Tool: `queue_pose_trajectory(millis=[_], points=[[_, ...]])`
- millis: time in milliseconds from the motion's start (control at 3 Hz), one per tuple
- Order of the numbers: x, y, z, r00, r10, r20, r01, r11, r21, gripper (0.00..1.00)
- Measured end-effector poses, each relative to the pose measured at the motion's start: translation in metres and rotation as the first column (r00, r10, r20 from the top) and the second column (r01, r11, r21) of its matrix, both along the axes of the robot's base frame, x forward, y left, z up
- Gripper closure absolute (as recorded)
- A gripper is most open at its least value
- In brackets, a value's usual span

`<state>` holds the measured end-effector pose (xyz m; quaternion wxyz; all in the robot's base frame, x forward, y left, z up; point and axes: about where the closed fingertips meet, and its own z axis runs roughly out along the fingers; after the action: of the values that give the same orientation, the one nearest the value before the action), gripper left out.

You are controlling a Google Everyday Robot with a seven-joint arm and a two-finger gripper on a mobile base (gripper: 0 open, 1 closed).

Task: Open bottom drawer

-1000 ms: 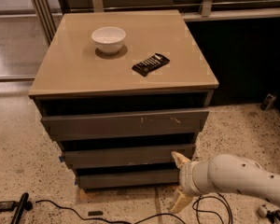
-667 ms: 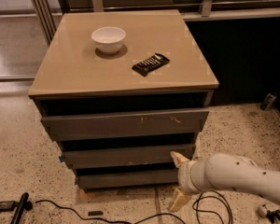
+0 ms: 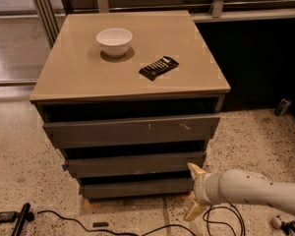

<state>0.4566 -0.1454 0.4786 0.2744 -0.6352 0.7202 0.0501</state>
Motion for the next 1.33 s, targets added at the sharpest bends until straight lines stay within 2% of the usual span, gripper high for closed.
queue_pose_trajectory(millis=[667,1000,1333], points=[[0.012,-0.009,-0.057,0.9999,0.014,-0.005,-0.014,0.998,0.064,0.0],[0.039,0.002,-0.108,0.9966,0.08,-0.02,-0.077,0.987,0.143,0.0],[0.039,0.002,-0.108,0.9966,0.08,-0.02,-0.077,0.987,0.143,0.0]])
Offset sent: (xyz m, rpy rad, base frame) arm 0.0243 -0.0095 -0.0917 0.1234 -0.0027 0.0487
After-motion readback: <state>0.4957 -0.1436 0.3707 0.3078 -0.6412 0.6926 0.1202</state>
